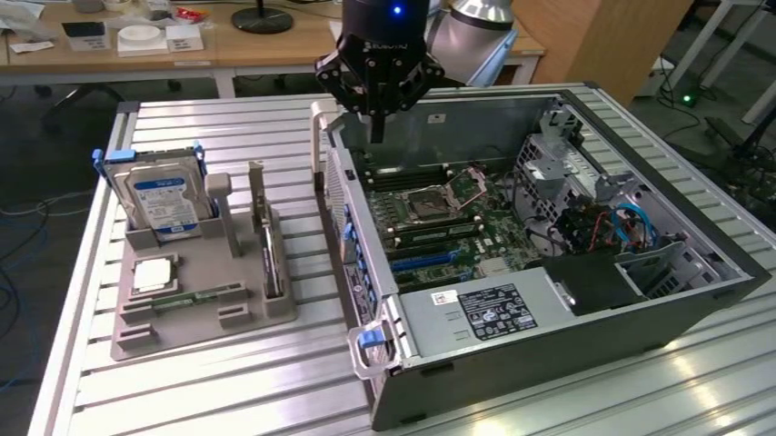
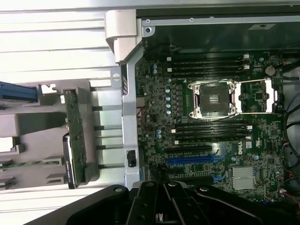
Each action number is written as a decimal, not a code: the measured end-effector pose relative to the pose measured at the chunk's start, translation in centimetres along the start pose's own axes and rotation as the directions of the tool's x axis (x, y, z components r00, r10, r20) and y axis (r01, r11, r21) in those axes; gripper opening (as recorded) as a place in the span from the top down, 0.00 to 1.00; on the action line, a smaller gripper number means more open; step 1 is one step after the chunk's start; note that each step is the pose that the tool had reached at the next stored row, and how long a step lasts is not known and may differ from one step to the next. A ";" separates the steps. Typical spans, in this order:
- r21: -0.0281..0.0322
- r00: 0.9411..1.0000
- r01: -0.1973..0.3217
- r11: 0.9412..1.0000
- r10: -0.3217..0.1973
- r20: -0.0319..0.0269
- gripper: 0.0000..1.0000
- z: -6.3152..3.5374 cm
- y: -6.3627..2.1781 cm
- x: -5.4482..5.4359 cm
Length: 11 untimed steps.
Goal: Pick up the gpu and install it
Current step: 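Reach for the gpu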
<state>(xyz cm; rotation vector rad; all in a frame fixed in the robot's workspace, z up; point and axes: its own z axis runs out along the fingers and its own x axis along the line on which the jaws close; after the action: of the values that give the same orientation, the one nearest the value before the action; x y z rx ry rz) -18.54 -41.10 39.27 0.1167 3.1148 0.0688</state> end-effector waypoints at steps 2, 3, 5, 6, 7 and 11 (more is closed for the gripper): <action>0.000 1.000 0.000 1.000 0.000 0.000 0.90 0.00 -0.06 0.2; 0.000 1.000 0.000 1.000 0.000 0.000 0.90 0.00 -0.08 0.2; 0.000 1.000 0.000 1.000 0.000 0.000 0.90 0.00 -0.15 0.4; 0.000 1.000 0.000 1.000 0.000 -0.001 0.90 0.00 -0.18 0.5; 0.000 1.000 0.000 1.000 0.000 -0.001 0.90 0.00 -0.21 0.6; 0.000 1.000 0.000 1.000 0.000 -0.001 0.90 -0.01 -0.32 0.9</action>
<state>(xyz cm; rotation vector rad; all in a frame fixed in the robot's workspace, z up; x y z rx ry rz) -19.45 -41.35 39.25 0.1168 3.1158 0.0688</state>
